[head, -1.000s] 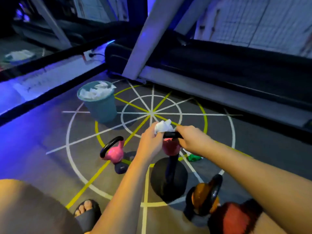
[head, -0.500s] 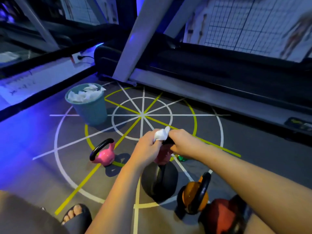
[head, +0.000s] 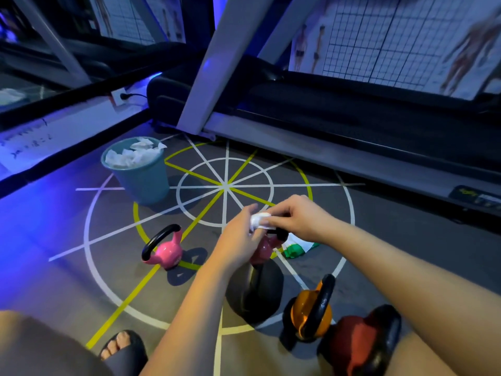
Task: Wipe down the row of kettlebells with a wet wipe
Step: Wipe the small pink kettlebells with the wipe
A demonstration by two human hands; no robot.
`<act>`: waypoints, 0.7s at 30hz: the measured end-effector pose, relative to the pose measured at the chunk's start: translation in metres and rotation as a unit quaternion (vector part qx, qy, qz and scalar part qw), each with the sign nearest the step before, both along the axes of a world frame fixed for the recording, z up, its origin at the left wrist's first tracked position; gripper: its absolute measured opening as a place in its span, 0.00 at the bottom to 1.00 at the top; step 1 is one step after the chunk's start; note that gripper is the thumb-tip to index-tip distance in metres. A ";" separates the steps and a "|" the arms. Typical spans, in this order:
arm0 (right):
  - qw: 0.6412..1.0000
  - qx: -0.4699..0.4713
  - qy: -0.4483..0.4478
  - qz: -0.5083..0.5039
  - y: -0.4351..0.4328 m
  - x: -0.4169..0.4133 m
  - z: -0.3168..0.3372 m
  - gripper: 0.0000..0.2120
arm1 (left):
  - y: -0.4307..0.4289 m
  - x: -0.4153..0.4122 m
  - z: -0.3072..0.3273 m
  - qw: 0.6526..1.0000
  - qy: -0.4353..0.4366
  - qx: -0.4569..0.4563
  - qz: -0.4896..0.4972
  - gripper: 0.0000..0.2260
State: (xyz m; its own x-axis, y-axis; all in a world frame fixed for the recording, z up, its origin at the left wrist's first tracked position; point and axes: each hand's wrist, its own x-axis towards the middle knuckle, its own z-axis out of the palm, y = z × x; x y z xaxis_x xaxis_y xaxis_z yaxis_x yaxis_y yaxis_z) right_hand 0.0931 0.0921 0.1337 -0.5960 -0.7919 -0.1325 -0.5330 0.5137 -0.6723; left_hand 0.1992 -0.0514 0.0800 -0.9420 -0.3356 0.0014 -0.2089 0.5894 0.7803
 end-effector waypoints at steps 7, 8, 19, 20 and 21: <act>0.950 -0.131 0.033 -0.281 0.013 -0.032 0.021 0.05 | -0.008 0.004 -0.006 0.997 0.000 0.067 0.036 0.27; 0.947 -0.105 0.038 -0.300 0.020 -0.037 0.026 0.05 | -0.008 0.004 -0.005 0.997 0.000 0.063 0.032 0.25; 0.914 -0.082 -0.130 -0.377 0.003 0.036 -0.068 0.18 | -0.024 0.015 -0.009 0.997 0.012 0.066 0.037 0.14; 0.911 -0.094 -0.151 -0.371 -0.003 0.041 -0.076 0.17 | -0.023 0.017 -0.008 0.996 0.013 0.077 0.042 0.14; 0.908 -0.109 -0.179 -0.364 -0.007 0.045 -0.080 0.16 | -0.022 0.018 -0.008 0.995 0.014 0.082 0.046 0.13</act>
State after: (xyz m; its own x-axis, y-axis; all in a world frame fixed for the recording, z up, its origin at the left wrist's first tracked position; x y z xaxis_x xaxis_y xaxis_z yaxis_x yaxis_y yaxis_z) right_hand 0.1378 0.0846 0.0534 -0.9215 -0.2362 -0.3082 0.1668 0.4761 -0.8634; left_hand 0.2171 -0.0738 0.0723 -0.9077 -0.4180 -0.0351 -0.2332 0.4333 0.8706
